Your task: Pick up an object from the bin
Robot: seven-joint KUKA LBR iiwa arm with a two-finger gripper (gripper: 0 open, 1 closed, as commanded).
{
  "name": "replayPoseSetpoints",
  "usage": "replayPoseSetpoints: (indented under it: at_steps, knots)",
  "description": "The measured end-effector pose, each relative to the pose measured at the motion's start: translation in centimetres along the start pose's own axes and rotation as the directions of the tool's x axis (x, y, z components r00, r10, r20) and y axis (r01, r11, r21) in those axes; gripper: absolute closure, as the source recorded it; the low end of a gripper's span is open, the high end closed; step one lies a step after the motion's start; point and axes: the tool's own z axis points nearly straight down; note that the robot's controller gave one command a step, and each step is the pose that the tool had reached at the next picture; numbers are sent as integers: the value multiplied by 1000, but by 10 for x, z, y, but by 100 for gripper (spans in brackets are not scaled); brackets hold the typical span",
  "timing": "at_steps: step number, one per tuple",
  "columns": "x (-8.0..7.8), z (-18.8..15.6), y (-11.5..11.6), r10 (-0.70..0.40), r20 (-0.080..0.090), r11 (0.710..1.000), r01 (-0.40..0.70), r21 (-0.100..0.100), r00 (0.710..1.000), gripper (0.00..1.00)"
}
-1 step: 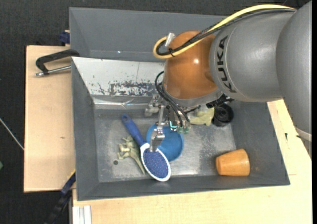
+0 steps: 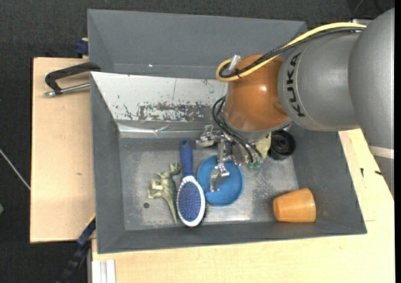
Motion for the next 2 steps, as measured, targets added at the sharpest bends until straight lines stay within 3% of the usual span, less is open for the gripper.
replayPoseSetpoints:
  at_steps: [1, 2]
  knots:
    - [-4, -5, 0, -1, 13, 1000, 1, 1, 1000, 100]
    - [6, -141, 5, -53, 6, 999, 53, 1, 999, 100]
